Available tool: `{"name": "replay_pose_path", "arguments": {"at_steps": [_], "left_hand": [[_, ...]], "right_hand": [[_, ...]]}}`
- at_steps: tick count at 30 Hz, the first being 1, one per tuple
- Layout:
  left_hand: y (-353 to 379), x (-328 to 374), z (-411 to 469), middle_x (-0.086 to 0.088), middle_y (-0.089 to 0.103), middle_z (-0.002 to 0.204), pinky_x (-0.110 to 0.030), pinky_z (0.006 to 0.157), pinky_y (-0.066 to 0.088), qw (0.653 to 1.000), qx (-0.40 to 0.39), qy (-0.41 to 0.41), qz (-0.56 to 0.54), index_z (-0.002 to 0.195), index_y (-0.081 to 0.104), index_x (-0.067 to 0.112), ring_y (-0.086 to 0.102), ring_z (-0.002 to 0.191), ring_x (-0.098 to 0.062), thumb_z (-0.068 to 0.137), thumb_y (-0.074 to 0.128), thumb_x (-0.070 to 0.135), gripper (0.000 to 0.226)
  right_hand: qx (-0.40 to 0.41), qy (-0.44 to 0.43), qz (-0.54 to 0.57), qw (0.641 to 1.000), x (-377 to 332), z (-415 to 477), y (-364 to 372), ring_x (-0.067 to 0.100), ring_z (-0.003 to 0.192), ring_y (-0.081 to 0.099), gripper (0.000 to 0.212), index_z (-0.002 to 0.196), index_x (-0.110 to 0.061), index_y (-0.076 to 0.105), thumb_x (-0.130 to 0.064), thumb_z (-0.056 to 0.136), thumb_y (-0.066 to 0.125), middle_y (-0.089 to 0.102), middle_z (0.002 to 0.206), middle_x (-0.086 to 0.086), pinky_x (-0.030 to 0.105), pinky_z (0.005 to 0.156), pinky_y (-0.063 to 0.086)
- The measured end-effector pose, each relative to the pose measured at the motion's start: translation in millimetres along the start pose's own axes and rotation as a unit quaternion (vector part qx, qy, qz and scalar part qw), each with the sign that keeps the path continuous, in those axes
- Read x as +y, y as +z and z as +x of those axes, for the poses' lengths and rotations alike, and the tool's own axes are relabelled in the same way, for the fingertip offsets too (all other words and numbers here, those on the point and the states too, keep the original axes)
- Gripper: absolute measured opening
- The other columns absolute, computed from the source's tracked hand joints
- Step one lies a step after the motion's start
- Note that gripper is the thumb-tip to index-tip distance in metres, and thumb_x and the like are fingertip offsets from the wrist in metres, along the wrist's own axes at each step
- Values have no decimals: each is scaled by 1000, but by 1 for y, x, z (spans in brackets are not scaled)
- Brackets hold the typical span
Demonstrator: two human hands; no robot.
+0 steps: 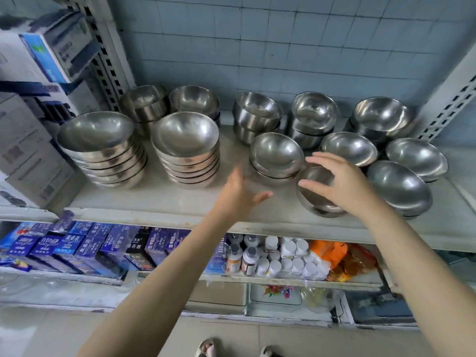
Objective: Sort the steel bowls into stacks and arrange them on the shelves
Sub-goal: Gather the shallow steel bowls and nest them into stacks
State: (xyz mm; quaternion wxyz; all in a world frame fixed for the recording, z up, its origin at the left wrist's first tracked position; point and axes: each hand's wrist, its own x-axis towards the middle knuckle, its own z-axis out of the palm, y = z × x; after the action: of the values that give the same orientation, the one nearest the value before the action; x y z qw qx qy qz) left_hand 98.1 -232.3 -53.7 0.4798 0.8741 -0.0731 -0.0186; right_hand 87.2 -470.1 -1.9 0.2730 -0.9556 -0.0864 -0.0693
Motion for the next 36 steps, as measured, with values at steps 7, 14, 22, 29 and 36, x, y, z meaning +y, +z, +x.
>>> {"name": "replay_pose_path", "arguments": {"at_steps": [7,14,22,29,36], "left_hand": [[26,15,39,3,40,142,-17,102,36,991,37,8,-128,152,16,16,41,124,-6,64,91,24,116],[5,1,16,9,53,128,-8,90,43,995,18,23,-92,145,30,15,54,111,2,56,94,32,111],[-19,-11,-9,25,49,118,3,85,35,996,-18,61,-65,130,32,28,48,106,27,67,86,14,84],[-18,-17,-9,24,47,122,3,91,34,996,-20,52,-73,135,31,26,43,108,28,63,89,27,92],[-18,-19,-10,21,42,127,7,87,30,992,-30,68,-102,145,25,18,45,107,23,68,88,19,100]], "right_hand": [[-155,56,-84,983,25,-31,-36,11,152,7,114,156,-42,19,-74,62,75,8,165,-18,36,120,14],[-203,31,-126,971,24,-22,-36,13,153,1,112,158,-41,9,-76,69,69,2,167,-13,38,121,13],[-181,17,-116,977,24,-18,-25,15,151,6,108,156,-38,21,-74,67,71,13,163,-10,39,120,16],[-183,53,-57,980,11,-19,-20,15,146,20,110,153,-38,25,-63,63,82,18,158,-11,36,116,25],[-31,56,70,996,-24,-11,-36,12,141,32,100,148,-46,27,-61,66,81,32,157,-10,34,108,33]]}}
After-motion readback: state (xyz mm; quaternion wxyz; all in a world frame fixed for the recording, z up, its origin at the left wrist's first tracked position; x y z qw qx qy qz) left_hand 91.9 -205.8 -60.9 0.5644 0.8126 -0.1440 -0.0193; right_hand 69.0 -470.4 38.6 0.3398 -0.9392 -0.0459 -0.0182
